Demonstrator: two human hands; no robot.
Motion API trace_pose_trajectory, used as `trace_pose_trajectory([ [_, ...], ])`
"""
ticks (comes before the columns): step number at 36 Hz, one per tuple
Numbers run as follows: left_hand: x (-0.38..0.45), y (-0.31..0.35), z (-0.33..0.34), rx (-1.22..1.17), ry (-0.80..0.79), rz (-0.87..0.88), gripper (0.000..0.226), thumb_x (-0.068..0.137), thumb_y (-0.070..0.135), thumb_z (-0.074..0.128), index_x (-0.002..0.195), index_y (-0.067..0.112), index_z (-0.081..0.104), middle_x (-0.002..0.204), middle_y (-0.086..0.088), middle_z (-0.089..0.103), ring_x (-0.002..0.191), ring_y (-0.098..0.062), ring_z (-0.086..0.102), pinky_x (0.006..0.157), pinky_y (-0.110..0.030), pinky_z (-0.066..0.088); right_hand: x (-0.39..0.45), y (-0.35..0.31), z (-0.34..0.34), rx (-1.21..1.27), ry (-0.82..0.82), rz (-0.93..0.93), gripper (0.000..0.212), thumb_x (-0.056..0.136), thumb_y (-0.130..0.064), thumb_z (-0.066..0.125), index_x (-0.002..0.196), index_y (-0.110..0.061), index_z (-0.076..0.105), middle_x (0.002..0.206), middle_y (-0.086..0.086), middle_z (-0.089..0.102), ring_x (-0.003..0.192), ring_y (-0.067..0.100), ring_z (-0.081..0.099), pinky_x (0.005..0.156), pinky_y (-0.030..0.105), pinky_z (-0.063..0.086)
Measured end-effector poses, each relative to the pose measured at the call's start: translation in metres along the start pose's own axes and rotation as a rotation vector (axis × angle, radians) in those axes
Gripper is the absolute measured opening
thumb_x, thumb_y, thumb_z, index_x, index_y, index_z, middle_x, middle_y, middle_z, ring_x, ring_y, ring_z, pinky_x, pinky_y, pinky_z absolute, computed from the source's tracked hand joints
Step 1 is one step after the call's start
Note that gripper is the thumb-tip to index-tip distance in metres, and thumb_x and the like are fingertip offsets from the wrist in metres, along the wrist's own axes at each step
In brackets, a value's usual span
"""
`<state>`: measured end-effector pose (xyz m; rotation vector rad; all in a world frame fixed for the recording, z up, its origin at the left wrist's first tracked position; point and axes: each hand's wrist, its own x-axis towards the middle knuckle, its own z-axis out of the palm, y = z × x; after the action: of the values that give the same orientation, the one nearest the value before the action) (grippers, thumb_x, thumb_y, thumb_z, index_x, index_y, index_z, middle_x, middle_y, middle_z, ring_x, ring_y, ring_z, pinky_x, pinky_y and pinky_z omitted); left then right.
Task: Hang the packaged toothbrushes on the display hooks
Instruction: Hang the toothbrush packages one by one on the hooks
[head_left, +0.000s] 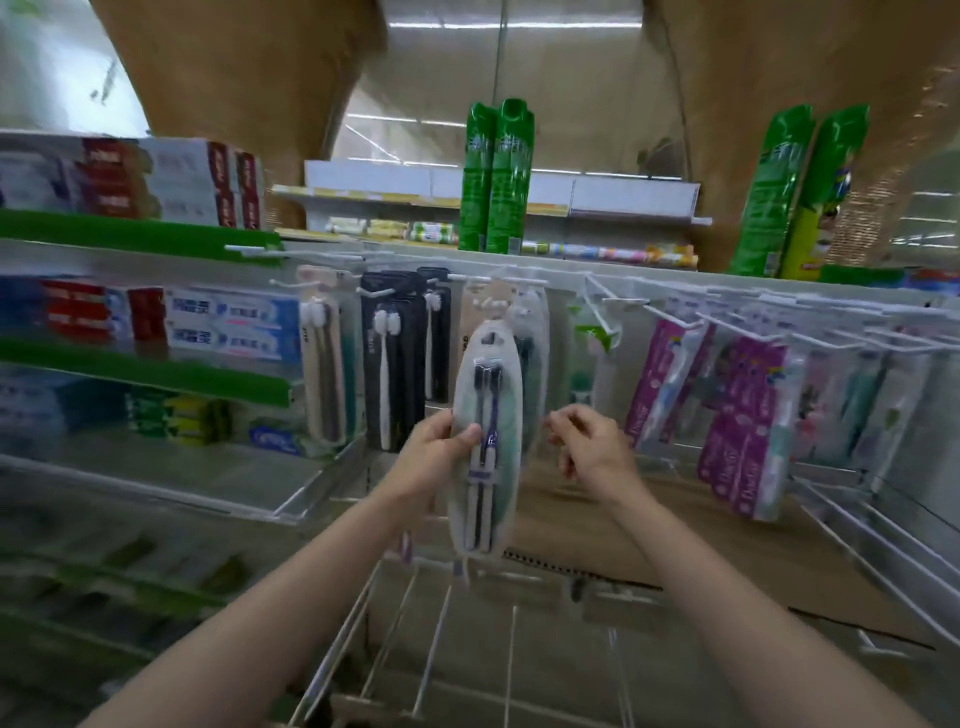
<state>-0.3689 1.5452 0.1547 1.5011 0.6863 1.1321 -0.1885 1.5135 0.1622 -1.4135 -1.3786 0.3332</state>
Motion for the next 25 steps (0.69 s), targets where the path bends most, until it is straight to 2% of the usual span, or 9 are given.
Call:
trace_pose_trajectory([
  [3, 0.003, -0.001, -0.020, -0.052, 0.023, -0.020, 0.016, 0.096, 0.008, 0.046, 0.086, 0.010, 0.059, 0.071, 0.001, 0.068, 0.064, -0.011, 0.066, 0.070, -0.035, 0.054, 0.013, -0.002, 0.012, -0.068, 0.076, 0.024, 0.008, 0.095, -0.019, 0.054, 0.100, -0.014, 0.057, 0.095, 0.005, 0.064, 0.052, 0.001, 0.056, 0.052, 0.017, 0.048],
  [5, 0.006, -0.001, -0.030, -0.088, 0.029, -0.031, 0.016, 0.096, 0.007, 0.047, 0.083, 0.009, 0.057, 0.075, -0.004, 0.067, 0.066, -0.015, 0.065, 0.073, -0.037, 0.054, 0.020, -0.006, 0.016, -0.109, 0.134, 0.062, 0.029, 0.092, -0.026, 0.057, 0.118, -0.013, 0.054, 0.115, 0.005, 0.060, 0.082, 0.016, 0.062, 0.076, 0.032, 0.053],
  [6, 0.007, 0.000, -0.034, -0.097, 0.028, -0.034, 0.017, 0.095, 0.007, 0.047, 0.082, 0.009, 0.057, 0.076, -0.006, 0.067, 0.067, -0.017, 0.065, 0.073, -0.037, 0.053, 0.024, -0.008, 0.018, -0.105, 0.142, 0.098, 0.043, 0.091, -0.031, 0.059, 0.128, -0.012, 0.048, 0.123, 0.005, 0.055, 0.089, 0.021, 0.062, 0.079, 0.036, 0.054],
  [8, 0.007, 0.001, -0.040, -0.098, 0.022, -0.039, 0.018, 0.095, 0.008, 0.048, 0.078, 0.009, 0.055, 0.076, -0.007, 0.066, 0.067, -0.018, 0.064, 0.072, -0.038, 0.053, 0.031, -0.012, 0.021, -0.073, 0.120, 0.180, 0.059, 0.089, -0.038, 0.060, 0.137, -0.011, 0.039, 0.129, 0.004, 0.049, 0.079, 0.019, 0.062, 0.058, 0.027, 0.051],
  [10, 0.007, 0.001, -0.042, -0.067, 0.018, -0.043, 0.017, 0.095, 0.011, 0.049, 0.078, 0.009, 0.053, 0.078, -0.008, 0.065, 0.069, -0.019, 0.063, 0.078, -0.042, 0.053, 0.036, -0.015, 0.026, -0.020, 0.053, 0.250, 0.054, 0.087, -0.040, 0.062, 0.130, -0.010, 0.045, 0.123, 0.004, 0.055, 0.066, 0.014, 0.059, 0.047, 0.022, 0.042],
  [13, 0.008, 0.002, -0.042, -0.049, 0.020, -0.034, 0.018, 0.095, 0.011, 0.049, 0.078, 0.011, 0.055, 0.080, -0.006, 0.067, 0.073, -0.019, 0.064, 0.083, -0.045, 0.051, 0.040, -0.013, 0.030, -0.001, 0.010, 0.251, 0.029, 0.089, -0.035, 0.061, 0.105, -0.014, 0.050, 0.107, 0.007, 0.062, 0.062, 0.014, 0.058, 0.048, 0.024, 0.042],
  [16, 0.011, 0.005, -0.041, -0.042, 0.005, -0.020, 0.015, 0.095, 0.010, 0.049, 0.082, 0.009, 0.056, 0.081, -0.006, 0.067, 0.073, -0.019, 0.064, 0.081, -0.043, 0.052, 0.040, -0.016, 0.024, -0.105, 0.070, 0.152, 0.017, 0.093, -0.029, 0.057, 0.098, -0.013, 0.051, 0.096, 0.007, 0.063, 0.065, 0.018, 0.059, 0.048, 0.021, 0.043],
  [20, 0.013, 0.006, -0.048, 0.009, 0.005, -0.006, 0.015, 0.095, 0.013, 0.049, 0.099, 0.001, 0.058, 0.088, -0.009, 0.068, 0.081, -0.022, 0.065, 0.083, -0.044, 0.054, 0.041, -0.013, -0.001, -0.384, 0.147, 0.082, 0.020, 0.091, -0.038, 0.057, 0.091, -0.018, 0.053, 0.091, 0.004, 0.064, 0.083, 0.027, 0.063, 0.073, 0.038, 0.052],
  [25, 0.014, 0.006, -0.054, -0.006, -0.004, -0.006, 0.015, 0.095, 0.013, 0.048, 0.083, 0.012, 0.057, 0.080, -0.004, 0.068, 0.072, -0.016, 0.066, 0.069, -0.033, 0.052, 0.043, -0.016, -0.033, -0.515, 0.198, -0.017, 0.026, 0.090, -0.040, 0.057, 0.095, -0.015, 0.053, 0.090, 0.005, 0.064, 0.083, 0.025, 0.059, 0.067, 0.036, 0.046],
])
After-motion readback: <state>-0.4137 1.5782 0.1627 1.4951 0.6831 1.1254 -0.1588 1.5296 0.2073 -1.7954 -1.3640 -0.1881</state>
